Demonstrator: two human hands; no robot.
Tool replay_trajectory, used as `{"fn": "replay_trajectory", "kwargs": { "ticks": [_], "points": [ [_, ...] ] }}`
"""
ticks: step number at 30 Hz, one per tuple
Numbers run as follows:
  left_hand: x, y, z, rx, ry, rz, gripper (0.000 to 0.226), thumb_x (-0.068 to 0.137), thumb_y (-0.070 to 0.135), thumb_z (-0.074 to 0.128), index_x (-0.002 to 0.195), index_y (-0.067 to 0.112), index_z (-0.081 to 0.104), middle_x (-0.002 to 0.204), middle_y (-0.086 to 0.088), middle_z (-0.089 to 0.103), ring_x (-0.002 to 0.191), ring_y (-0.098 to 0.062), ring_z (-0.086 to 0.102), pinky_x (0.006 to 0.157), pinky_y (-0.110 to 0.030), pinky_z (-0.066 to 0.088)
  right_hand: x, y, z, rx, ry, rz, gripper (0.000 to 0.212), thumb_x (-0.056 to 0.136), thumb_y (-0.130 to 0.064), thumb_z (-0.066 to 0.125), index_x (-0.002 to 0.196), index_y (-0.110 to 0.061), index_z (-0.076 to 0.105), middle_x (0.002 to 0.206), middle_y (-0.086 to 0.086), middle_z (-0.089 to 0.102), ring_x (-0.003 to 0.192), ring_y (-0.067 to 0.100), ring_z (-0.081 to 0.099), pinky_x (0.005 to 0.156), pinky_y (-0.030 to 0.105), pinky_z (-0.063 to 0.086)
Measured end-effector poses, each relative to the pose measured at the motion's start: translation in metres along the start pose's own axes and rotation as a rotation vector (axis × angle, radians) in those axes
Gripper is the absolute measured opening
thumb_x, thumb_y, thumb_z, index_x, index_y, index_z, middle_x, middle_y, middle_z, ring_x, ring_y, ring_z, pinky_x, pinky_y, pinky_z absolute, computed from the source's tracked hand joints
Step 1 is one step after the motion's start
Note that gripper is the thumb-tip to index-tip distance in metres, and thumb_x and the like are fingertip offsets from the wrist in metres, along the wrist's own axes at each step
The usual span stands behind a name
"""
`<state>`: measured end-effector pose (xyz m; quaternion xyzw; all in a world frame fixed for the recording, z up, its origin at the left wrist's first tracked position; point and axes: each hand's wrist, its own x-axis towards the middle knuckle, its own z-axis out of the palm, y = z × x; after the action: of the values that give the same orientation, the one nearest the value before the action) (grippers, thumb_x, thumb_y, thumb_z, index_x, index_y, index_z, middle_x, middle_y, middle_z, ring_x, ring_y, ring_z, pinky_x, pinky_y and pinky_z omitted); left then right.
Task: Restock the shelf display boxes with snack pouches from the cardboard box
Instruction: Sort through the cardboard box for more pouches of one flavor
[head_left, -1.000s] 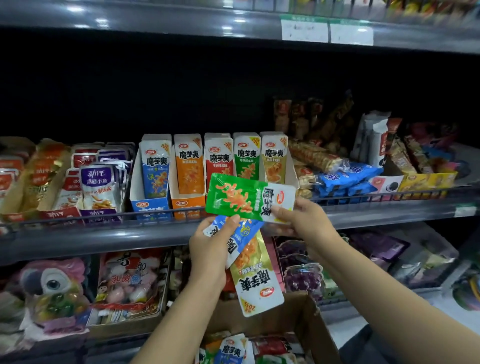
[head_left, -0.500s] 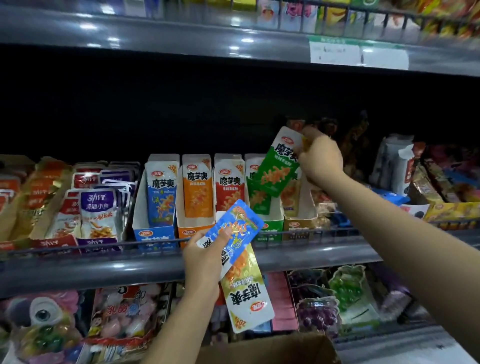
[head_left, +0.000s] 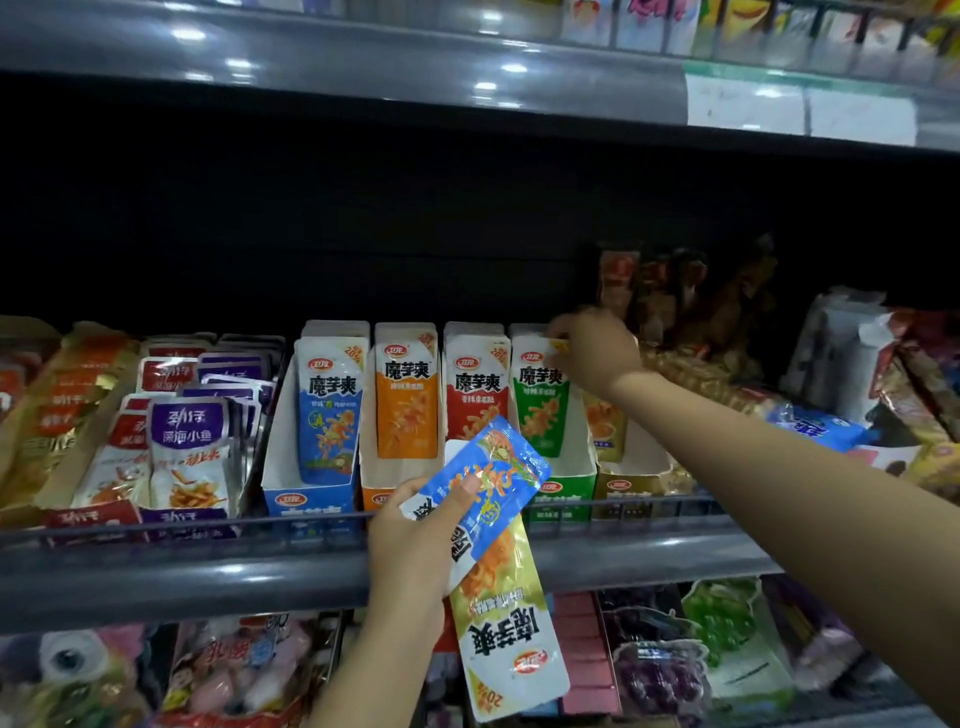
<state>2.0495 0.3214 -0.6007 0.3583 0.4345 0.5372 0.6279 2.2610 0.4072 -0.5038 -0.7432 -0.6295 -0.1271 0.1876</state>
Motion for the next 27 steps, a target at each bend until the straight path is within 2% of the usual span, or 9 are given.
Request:
{"fn": "replay_trajectory", "kwargs": {
  "ticks": [4,8,9,12,17,19,21,24,27],
  "points": [
    [-0.004,0.002,0.001,-0.009,-0.024,-0.015,0.021,0.074,0.012,0.078,0.091,0.008,0.066,0.081,-0.014,0.074,0.071,-0.027,0.071,0.07,-0.043,0.057,-0.006,0.005,0.005,0.137,0.17,0.026,0.029,0.082,-0.028,0.07,0.11,-0.021,0.065,0.114,0.011,0.056,0.114,0.029,0.046,0.089,0.035,0.04],
    [-0.009,0.005,0.0,-0.03,-0.045,-0.03,0.025,0.076,0.015,0.077,0.096,0.005,0.067,0.081,-0.012,0.074,0.066,-0.022,0.071,0.061,-0.035,0.058,-0.039,-0.003,0.002,0.366,0.289,-0.113,0.015,0.084,-0.032,0.066,0.09,-0.019,0.069,0.091,0.003,0.062,0.094,0.023,0.054,0.077,0.037,0.046],
    [-0.01,0.006,0.0,-0.048,-0.051,-0.033,0.026,0.076,0.015,0.076,0.098,0.004,0.067,0.082,-0.012,0.074,0.065,-0.022,0.071,0.06,-0.035,0.058,-0.051,-0.007,-0.001,0.443,0.238,-0.109,0.017,0.085,-0.036,0.065,0.087,-0.019,0.069,0.083,-0.002,0.064,0.084,0.019,0.057,0.072,0.035,0.048],
    [-0.013,0.008,0.0,-0.116,-0.076,-0.06,0.03,0.078,0.015,0.074,0.104,0.004,0.066,0.087,-0.014,0.074,0.068,-0.023,0.071,0.059,-0.034,0.059,-0.088,-0.026,-0.014,0.743,-0.143,0.071,0.032,0.091,-0.047,0.053,0.09,-0.017,0.065,0.077,-0.001,0.067,0.064,0.01,0.06,0.058,0.026,0.046],
    [-0.02,0.011,0.001,-0.189,-0.059,-0.03,0.033,0.08,0.017,0.071,0.109,0.002,0.063,0.092,-0.016,0.073,0.071,-0.024,0.07,0.063,-0.036,0.058,-0.136,-0.048,-0.016,1.074,-0.518,0.205,0.052,0.086,-0.056,0.051,0.111,-0.011,0.055,0.085,0.011,0.066,0.062,0.019,0.063,0.059,0.031,0.054],
    [-0.021,0.012,-0.001,-0.198,-0.029,-0.016,0.037,0.08,0.02,0.07,0.112,0.003,0.06,0.092,-0.017,0.073,0.074,-0.026,0.07,0.07,-0.04,0.056,-0.146,-0.056,-0.015,1.14,-0.543,0.232,0.054,0.079,-0.054,0.058,0.112,-0.011,0.052,0.075,0.004,0.067,0.057,0.014,0.062,0.054,0.026,0.051],
    [-0.023,0.012,-0.002,-0.222,-0.028,-0.005,0.036,0.084,0.022,0.068,0.114,0.005,0.059,0.093,-0.016,0.073,0.076,-0.026,0.07,0.071,-0.041,0.056,-0.152,-0.064,-0.011,1.208,-0.541,0.251,0.042,0.081,-0.041,0.065,0.108,-0.01,0.057,0.076,-0.002,0.072,0.061,0.01,0.066,0.055,0.021,0.052],
    [-0.026,0.014,-0.004,-0.264,-0.038,-0.025,0.029,0.089,0.025,0.061,0.111,0.008,0.057,0.093,-0.014,0.072,0.076,-0.025,0.069,0.071,-0.041,0.056,-0.156,-0.072,-0.003,1.314,-0.507,0.279,0.022,0.083,-0.017,0.069,0.101,-0.005,0.065,0.095,0.01,0.074,0.083,0.02,0.07,0.075,0.029,0.058],
    [-0.027,0.021,-0.01,-0.347,-0.147,-0.105,0.026,0.092,0.021,0.055,0.115,0.007,0.055,0.096,-0.014,0.071,0.078,-0.024,0.067,0.076,-0.039,0.053,-0.153,-0.073,0.001,1.426,-0.413,0.323,0.018,0.084,-0.005,0.066,0.101,-0.005,0.065,0.097,0.015,0.073,0.084,0.024,0.07,0.081,0.037,0.057]
  ]
}}
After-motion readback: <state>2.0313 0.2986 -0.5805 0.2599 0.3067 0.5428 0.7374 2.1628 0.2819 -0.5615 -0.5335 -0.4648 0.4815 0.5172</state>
